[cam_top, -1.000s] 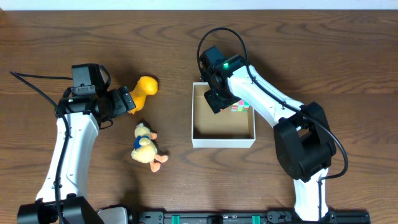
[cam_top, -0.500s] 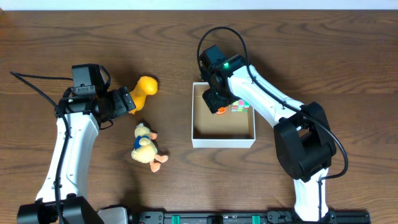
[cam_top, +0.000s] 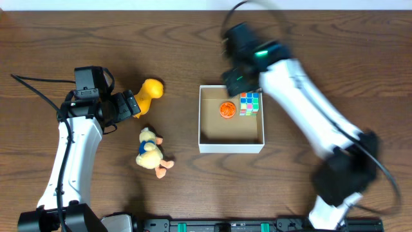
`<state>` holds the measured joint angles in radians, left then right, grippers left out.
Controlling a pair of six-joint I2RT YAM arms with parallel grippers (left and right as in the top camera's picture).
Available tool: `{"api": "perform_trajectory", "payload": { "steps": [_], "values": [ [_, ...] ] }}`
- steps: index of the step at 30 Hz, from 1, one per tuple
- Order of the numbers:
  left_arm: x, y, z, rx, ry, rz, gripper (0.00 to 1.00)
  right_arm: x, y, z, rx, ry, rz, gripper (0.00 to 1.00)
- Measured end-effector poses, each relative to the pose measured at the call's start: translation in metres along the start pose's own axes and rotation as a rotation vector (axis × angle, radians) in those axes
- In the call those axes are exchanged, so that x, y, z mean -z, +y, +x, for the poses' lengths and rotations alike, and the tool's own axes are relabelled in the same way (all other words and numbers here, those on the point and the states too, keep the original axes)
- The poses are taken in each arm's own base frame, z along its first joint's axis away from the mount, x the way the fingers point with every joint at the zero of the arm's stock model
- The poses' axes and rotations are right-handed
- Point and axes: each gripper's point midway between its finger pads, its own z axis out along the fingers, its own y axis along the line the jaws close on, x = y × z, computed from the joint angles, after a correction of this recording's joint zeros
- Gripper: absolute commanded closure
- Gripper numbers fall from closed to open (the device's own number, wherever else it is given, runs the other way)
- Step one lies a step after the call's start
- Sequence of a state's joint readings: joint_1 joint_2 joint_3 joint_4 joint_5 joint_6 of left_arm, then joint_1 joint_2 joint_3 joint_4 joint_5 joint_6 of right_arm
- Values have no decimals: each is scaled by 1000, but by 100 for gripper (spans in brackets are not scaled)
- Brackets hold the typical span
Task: Pack container
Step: 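Carry the orange part into the box and release it, then grasp the black fan-shaped part with the right gripper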
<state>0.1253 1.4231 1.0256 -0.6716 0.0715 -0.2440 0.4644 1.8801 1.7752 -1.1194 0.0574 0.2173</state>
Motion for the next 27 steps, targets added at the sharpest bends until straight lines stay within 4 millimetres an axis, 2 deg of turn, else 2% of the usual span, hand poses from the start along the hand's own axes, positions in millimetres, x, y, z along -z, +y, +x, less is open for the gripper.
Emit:
{"api": "perform_trajectory", "payload": {
  "steps": [1,3,5,7,8,11,15,19,23,27],
  "values": [
    [0,0,0,0,-1,0,2,23,-25,-5,-82,-41,17,6],
    [0,0,0,1,0,0,2,51,-64,-8,-206,-88,45,5],
    [0,0,0,1,0,0,2,75,-117,-1,-367,-110,89,1],
    [0,0,0,1,0,0,2,81,-156,11,-484,-92,119,1],
    [0,0,0,0,0,0,2,79,-170,17,-526,-79,128,1],
    [0,0,0,1,0,0,2,56,-201,43,-628,5,139,1],
    [0,0,0,1,0,0,2,5,-213,82,-692,137,136,1],
    [0,0,0,1,0,0,2,-48,-209,125,-712,255,129,1],
    [0,0,0,1,0,0,2,-78,-201,154,-717,329,118,1],
    [0,0,0,1,2,0,2,-92,-198,169,-718,354,118,1]
  ]
}}
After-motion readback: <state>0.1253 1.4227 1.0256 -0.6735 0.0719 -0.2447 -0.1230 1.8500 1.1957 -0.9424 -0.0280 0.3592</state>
